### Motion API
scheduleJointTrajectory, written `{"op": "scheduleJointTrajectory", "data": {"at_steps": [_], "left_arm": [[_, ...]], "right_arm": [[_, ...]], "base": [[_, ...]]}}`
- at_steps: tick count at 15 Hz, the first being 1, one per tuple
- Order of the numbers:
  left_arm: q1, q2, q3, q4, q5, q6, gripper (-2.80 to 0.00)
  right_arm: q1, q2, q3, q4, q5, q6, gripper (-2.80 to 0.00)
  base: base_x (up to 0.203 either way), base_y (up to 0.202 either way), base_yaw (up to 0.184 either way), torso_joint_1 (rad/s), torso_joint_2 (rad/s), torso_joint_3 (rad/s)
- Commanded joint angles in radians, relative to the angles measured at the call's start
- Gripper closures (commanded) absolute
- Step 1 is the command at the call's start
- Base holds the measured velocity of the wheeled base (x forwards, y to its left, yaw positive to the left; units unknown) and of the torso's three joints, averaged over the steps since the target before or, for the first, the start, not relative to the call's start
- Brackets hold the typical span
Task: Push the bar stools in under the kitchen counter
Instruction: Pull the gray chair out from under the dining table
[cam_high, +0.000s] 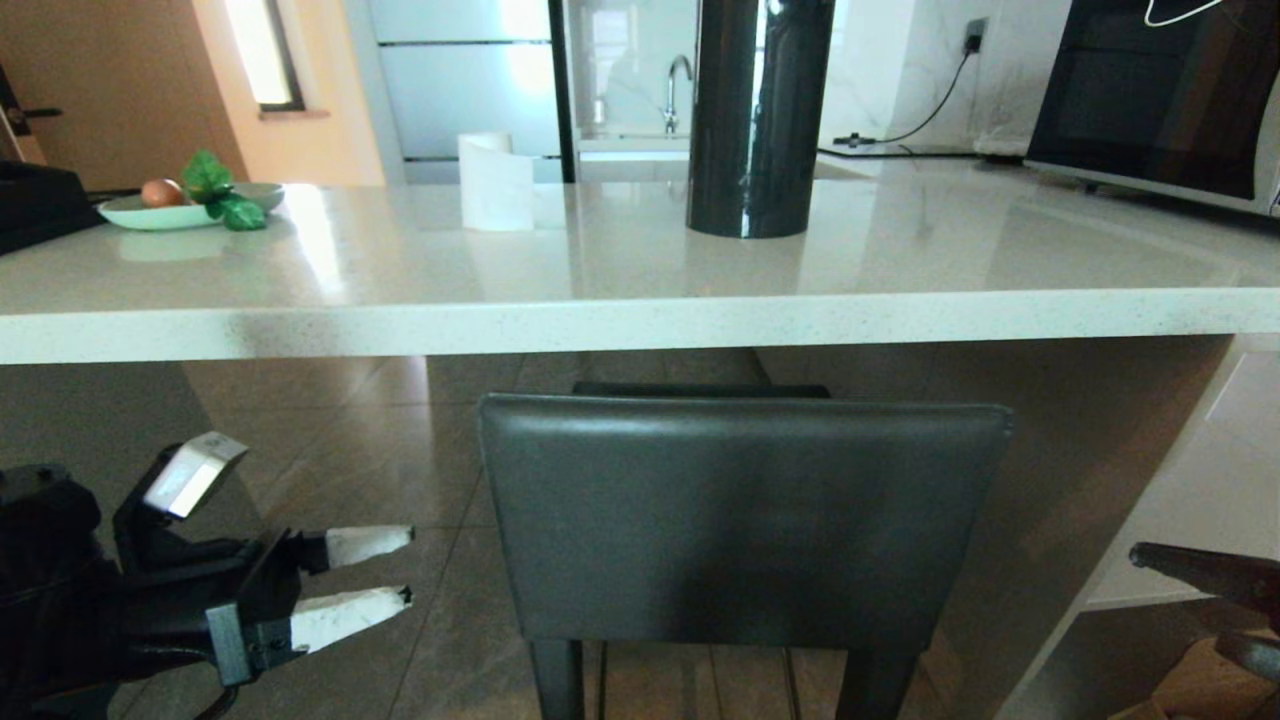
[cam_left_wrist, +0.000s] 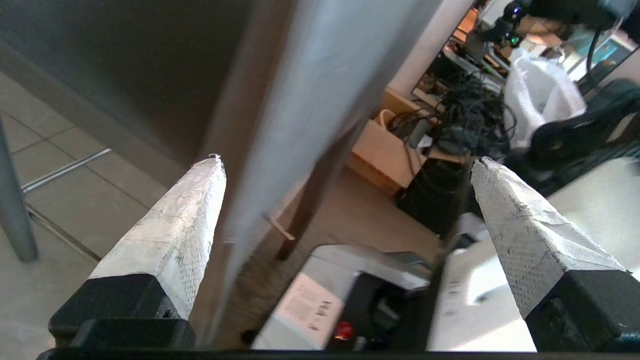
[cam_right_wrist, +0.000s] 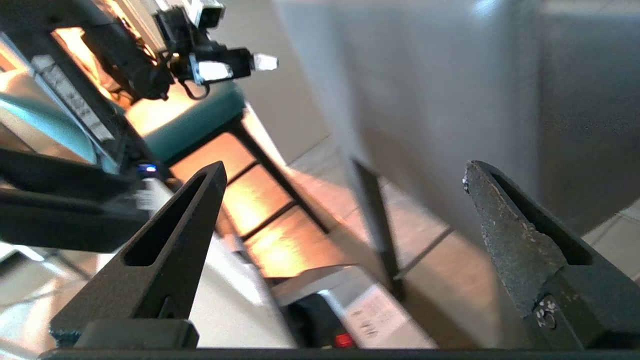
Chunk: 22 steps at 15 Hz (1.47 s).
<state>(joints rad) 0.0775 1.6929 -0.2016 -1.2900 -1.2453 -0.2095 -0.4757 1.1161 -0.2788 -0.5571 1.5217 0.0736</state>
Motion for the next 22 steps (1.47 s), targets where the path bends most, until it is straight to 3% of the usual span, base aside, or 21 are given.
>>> {"op": "scheduleJointTrajectory", "data": {"at_steps": [1, 5, 9, 12, 14, 18, 22], "left_arm": [[-0.014, 0.226, 0.007, -0.175, -0.008, -0.006, -2.8], [-0.098, 0.262, -0.07, -0.24, -0.005, -0.039, -2.8], [-0.105, 0.272, -0.158, -0.24, -0.011, -0.094, -2.8], [-0.096, 0.294, -0.162, -0.24, -0.012, -0.097, -2.8], [-0.079, 0.297, -0.162, -0.24, -0.014, -0.094, -2.8], [-0.042, 0.283, -0.182, -0.24, -0.075, -0.092, -2.8], [-0.011, 0.297, -0.223, -0.24, -0.08, -0.062, -2.8]], "right_arm": [[0.003, 0.168, 0.009, -0.178, 0.008, 0.001, -2.8], [0.042, 0.331, 0.011, -0.364, 0.008, 0.002, -2.8], [0.132, 0.52, 0.054, -0.592, -0.001, 0.003, -2.8], [0.2, 0.712, 0.093, -0.86, -0.037, 0.003, -2.8], [0.218, 0.804, 0.088, -0.961, -0.047, 0.004, -2.8], [0.225, 0.819, 0.035, -0.973, -0.05, 0.012, -2.8], [0.226, 0.84, -0.028, -0.973, -0.051, 0.024, -2.8]], "base": [[0.0, 0.0, 0.0, 0.0, 0.0, 0.0], [0.0, 0.0, 0.0, 0.0, 0.0, 0.0], [0.0, 0.0, 0.0, 0.0, 0.0, 0.0], [0.0, 0.0, 0.0, 0.0, 0.0, 0.0], [0.0, 0.0, 0.0, 0.0, 0.0, 0.0], [0.0, 0.0, 0.0, 0.0, 0.0, 0.0], [0.0, 0.0, 0.0, 0.0, 0.0, 0.0]]}}
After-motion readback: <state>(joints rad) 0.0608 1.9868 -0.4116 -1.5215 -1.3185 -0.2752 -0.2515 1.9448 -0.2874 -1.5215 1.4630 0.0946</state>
